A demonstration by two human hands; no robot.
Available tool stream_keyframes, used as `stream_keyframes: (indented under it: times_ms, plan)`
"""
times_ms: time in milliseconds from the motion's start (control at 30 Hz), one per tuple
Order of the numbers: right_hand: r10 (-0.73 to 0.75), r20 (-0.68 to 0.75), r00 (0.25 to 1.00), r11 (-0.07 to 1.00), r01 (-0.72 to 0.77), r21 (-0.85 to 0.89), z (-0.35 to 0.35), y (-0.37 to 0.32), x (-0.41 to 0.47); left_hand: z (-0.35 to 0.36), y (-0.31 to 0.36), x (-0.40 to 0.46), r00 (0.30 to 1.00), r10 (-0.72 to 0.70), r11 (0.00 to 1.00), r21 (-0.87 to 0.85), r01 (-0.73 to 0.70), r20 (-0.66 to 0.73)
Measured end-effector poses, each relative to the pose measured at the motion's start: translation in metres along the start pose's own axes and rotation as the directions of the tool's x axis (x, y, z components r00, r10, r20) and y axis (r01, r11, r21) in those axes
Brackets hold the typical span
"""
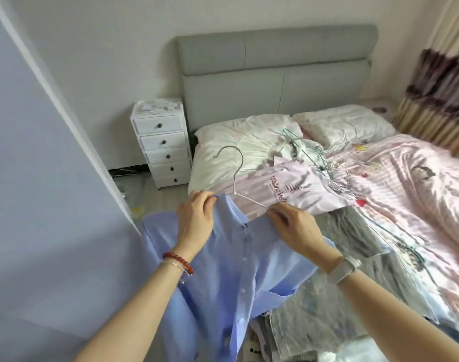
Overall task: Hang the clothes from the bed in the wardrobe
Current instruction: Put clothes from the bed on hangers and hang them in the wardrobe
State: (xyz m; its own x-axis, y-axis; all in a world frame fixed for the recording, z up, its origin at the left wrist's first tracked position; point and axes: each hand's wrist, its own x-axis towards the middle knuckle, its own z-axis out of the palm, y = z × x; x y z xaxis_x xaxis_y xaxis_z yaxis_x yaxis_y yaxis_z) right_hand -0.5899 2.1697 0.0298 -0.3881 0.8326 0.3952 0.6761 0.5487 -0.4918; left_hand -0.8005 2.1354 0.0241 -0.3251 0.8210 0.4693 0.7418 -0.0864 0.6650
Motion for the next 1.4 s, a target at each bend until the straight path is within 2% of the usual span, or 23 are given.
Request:
stream_keyframes:
  times_ms: [100, 167, 300, 400, 500, 600, 733, 833, 967, 1033, 1133, 1200, 1267, 1333, 1400]
  plan:
    - [0.061, 0.155, 0.986, 0.998, -0.065, 0.02, 0.012, 0.022, 0.037, 0.029, -0.004, 0.038, 0.995, 0.012, 0.995, 0.096, -0.003, -0.098]
    - [0.029, 0.223, 0.974, 0.996, -0.046, 0.072, 0.022, 0.029, 0.065, 0.038, -0.013, 0.062, 0.989, 0.01, 0.987, 0.158, 0.014, -0.149]
    - [-0.055, 0.174, 0.983, 0.954, 0.0, 0.301, 0.045, 0.029, 0.123, 0.045, -0.026, 0.115, 0.961, -0.019, 0.971, 0.224, 0.083, -0.275]
    - [-0.015, 0.139, 0.99, 0.888, -0.051, 0.457, 0.053, 0.035, 0.16, 0.055, -0.024, 0.155, 0.949, 0.011, 0.958, 0.275, 0.08, -0.315]
    - [0.108, 0.064, 0.992, 0.816, -0.125, 0.564, 0.048, 0.06, 0.194, 0.081, -0.014, 0.182, 0.969, -0.056, 0.961, 0.25, 0.117, -0.239]
    - [0.238, -0.036, 0.971, 0.788, -0.171, 0.591, 0.037, 0.103, 0.224, 0.123, -0.002, 0.201, 0.989, -0.094, 0.975, 0.189, 0.115, -0.115]
    - [0.424, -0.139, 0.895, 0.777, -0.28, 0.563, 0.022, 0.184, 0.245, 0.197, 0.011, 0.218, 0.99, -0.103, 0.98, 0.178, 0.085, 0.096]
    - [0.53, -0.195, 0.825, 0.777, -0.381, 0.501, 0.012, 0.254, 0.242, 0.258, 0.016, 0.214, 0.958, -0.124, 0.98, 0.181, 0.078, 0.26]
    - [0.645, -0.218, 0.732, 0.741, -0.531, 0.41, 0.01, 0.348, 0.217, 0.338, 0.014, 0.186, 0.841, -0.197, 0.97, 0.227, 0.091, 0.504]
    - [0.701, -0.217, 0.679, 0.705, -0.616, 0.351, 0.016, 0.389, 0.2, 0.372, 0.008, 0.165, 0.753, -0.241, 0.959, 0.272, 0.086, 0.612]
    - [0.787, -0.189, 0.587, 0.616, -0.736, 0.281, 0.027, 0.436, 0.179, 0.407, -0.009, 0.13, 0.584, -0.325, 0.933, 0.352, 0.071, 0.743]
    - [0.78, -0.184, 0.598, 0.626, -0.747, 0.226, 0.035, 0.461, 0.169, 0.422, -0.025, 0.11, 0.502, -0.363, 0.913, 0.408, 0.021, 0.785]
    - [0.739, -0.174, 0.651, 0.672, -0.729, 0.129, 0.042, 0.483, 0.164, 0.431, -0.041, 0.094, 0.442, -0.393, 0.895, 0.446, -0.018, 0.807]
    - [0.74, -0.064, 0.669, 0.67, -0.742, -0.006, 0.052, 0.503, 0.161, 0.436, -0.055, 0.081, 0.352, -0.438, 0.887, 0.462, 0.018, 0.827]
    - [0.777, 0.111, 0.619, 0.629, -0.761, -0.156, 0.063, 0.514, 0.156, 0.438, -0.066, 0.071, 0.278, -0.462, 0.882, 0.47, 0.041, 0.842]
